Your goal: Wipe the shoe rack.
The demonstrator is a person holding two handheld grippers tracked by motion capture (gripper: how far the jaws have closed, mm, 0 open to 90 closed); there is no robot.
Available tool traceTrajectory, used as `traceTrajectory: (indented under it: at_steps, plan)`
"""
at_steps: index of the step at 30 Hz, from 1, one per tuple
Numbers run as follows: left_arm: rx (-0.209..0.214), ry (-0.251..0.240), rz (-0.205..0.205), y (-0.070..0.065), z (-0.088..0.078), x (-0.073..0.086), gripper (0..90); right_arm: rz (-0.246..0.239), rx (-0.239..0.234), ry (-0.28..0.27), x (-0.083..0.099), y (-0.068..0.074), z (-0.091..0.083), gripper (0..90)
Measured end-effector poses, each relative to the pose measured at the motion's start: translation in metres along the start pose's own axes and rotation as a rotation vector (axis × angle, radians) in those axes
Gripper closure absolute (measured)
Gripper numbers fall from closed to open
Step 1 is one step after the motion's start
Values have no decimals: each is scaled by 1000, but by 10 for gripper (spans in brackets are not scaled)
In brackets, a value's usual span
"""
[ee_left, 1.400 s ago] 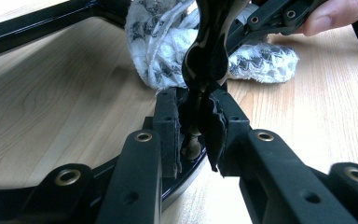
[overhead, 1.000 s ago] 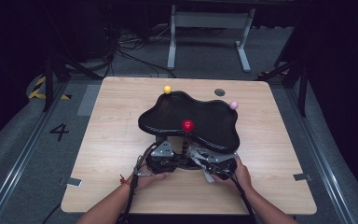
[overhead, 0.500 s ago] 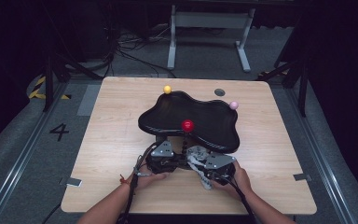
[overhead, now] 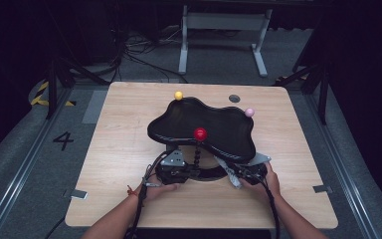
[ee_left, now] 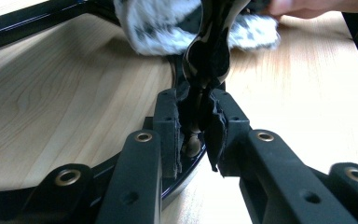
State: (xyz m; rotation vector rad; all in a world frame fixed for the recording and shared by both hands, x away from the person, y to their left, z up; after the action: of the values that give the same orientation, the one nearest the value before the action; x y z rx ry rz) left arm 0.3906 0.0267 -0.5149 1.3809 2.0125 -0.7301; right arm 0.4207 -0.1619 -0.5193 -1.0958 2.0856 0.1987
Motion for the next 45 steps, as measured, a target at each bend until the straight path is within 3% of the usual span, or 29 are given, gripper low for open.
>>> traceTrajectory:
  at_steps: [8, 19, 25, 29, 34, 40, 43, 45]
  plan:
    - [13, -10, -3, 0, 1, 0, 748, 69, 13, -5, 2, -22, 7, 806]
    - [19, -8, 0, 1, 1, 1, 748, 104, 65, -8, 3, -45, 14, 806]
    - [20, -5, 7, 1, 1, 1, 749, 157, 67, -17, 8, -59, 14, 806]
    - [21, -5, 10, 2, 1, 1, 748, 158, 83, -12, 10, -65, 15, 806]
    - [21, -7, 4, 1, 1, 1, 749, 192, 97, 9, 10, -79, 18, 806]
    - [19, -6, 7, 1, 2, 2, 749, 175, 101, 21, 10, -77, 17, 807]
    - [17, -6, 8, 1, 2, 2, 749, 176, 64, 25, 11, -70, 14, 806]
    - [16, -6, 9, 1, 2, 2, 748, 142, 47, 27, 12, -65, 11, 806]
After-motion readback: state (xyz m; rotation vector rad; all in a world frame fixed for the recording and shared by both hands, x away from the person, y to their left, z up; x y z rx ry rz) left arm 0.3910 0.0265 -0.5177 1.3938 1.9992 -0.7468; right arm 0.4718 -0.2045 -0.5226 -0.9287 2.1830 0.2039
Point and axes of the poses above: each handheld gripper's, and its own axes: z roughly forward along the jaws, x roughly out of its underside, y roughly to its left, the point moved 8 cm from there along z, roughly forward along the jaws, and after that the axes turned 10 degrees about y, right-handed, at the moved point
